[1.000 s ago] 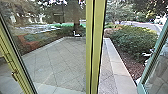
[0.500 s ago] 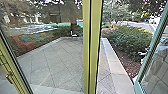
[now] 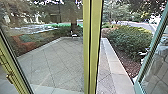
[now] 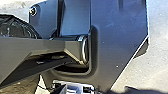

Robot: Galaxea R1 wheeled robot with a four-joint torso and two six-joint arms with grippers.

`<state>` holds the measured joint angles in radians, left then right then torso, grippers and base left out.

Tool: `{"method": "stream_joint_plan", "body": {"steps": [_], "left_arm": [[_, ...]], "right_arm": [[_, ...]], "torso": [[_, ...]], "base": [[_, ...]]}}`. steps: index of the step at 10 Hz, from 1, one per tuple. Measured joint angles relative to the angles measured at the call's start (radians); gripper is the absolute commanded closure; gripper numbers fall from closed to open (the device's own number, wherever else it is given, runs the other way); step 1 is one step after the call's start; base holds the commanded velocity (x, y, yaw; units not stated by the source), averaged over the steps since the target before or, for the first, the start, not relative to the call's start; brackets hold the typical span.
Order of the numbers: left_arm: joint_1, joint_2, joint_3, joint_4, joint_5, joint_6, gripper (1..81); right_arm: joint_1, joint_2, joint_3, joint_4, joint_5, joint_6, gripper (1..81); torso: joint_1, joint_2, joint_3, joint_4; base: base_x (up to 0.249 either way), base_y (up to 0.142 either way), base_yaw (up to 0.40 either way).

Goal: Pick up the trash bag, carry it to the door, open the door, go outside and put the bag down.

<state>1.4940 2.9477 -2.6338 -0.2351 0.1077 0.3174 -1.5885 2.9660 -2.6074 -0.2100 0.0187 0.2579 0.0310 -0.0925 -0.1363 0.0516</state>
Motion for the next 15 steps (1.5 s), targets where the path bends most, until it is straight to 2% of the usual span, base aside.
{"method": "stream_joint_plan", "body": {"steps": [9, 15], "left_arm": [[-0.003, 0.034, -0.071, 0.000, -0.038, 0.000, 81.1], [-0.002, 0.033, -0.072, 0.000, -0.049, 0.000, 81.1]], "right_arm": [[0.001, 0.064, -0.099, 0.000, 0.000, 0.001, 1.0], [-0.001, 0.078, -0.123, 0.000, -0.001, 0.001, 1.0]], "torso": [[0.000, 0.000, 0.000, 0.000], [0.000, 0.000, 0.000, 0.000]], "base": [[0.000, 0.000, 0.000], [0.000, -0.086, 0.000]]}}
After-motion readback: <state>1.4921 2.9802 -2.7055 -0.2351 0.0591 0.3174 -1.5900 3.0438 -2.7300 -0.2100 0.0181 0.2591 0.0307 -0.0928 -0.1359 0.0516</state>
